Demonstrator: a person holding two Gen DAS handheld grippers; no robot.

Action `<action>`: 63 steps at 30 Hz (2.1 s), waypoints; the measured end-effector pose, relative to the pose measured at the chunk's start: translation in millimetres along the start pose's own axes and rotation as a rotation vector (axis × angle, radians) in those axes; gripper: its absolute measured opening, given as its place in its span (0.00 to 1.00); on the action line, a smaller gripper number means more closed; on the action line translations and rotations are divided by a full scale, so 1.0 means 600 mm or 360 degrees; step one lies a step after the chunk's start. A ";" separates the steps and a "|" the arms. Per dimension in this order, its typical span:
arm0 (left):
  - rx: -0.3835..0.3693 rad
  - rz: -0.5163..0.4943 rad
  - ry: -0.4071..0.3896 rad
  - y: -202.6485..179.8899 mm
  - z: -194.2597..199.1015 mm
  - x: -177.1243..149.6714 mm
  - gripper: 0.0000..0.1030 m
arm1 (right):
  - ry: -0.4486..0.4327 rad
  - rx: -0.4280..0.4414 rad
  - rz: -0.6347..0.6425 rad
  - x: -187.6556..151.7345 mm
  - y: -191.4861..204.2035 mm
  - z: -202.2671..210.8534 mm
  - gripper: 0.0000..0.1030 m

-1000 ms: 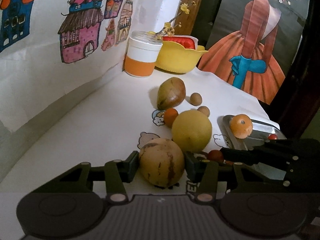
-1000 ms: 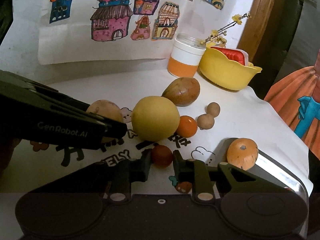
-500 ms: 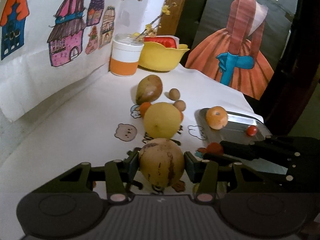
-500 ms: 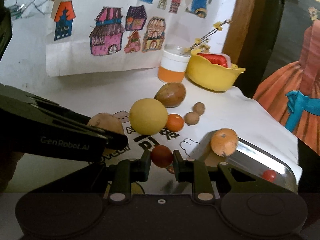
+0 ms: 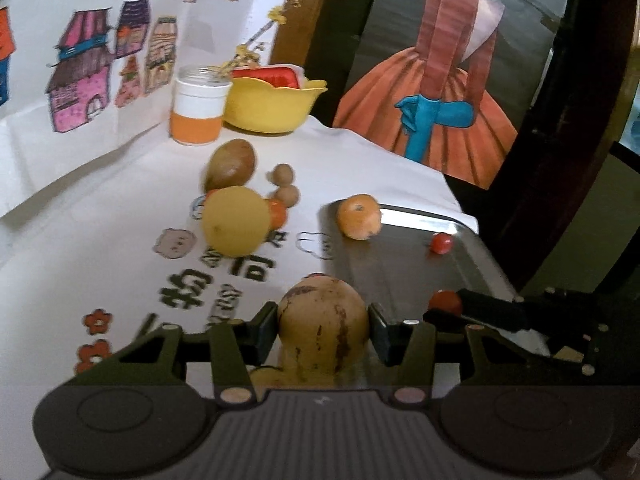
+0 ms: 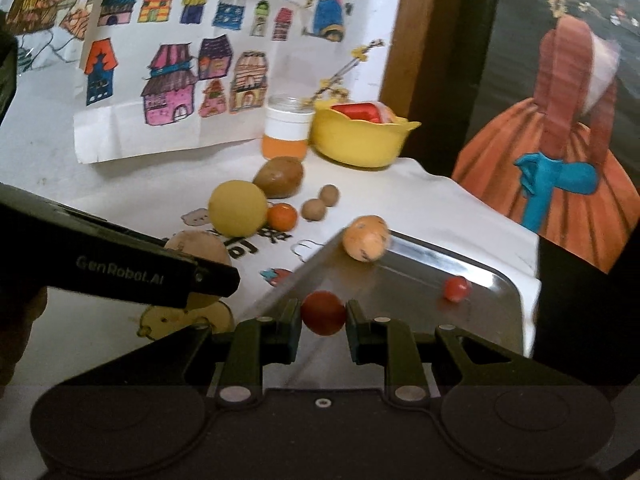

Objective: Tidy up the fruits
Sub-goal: 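Carry the speckled fruit in the left tool over the tray while the right tool carries the tomato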

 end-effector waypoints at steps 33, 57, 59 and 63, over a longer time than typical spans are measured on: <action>0.0014 -0.0129 0.0071 -0.077 -0.136 0.066 0.51 | -0.0046 -0.0100 -0.0144 -0.005 -0.146 -0.045 0.24; -0.0009 -0.0200 0.0083 -0.082 -0.179 0.081 0.51 | 0.0070 -0.0154 0.0017 0.022 -0.153 -0.118 0.25; -0.0008 -0.0204 0.0091 -0.081 -0.180 0.080 0.51 | 0.0075 -0.0159 0.0019 0.023 -0.153 -0.120 0.25; -0.0009 -0.0209 0.0105 -0.082 -0.182 0.076 0.51 | 0.0076 -0.0171 0.0020 0.023 -0.151 -0.124 0.25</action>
Point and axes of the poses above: each gripper's, at about its wrist camera, not at the fingertips, and z roughly against the way its jaws point, y to its left, x to its top, the point moved 3 cm from there along -z, roughly the way its jaws point, and after that the axes turned 11 degrees about -z, right-handed, at the moved point
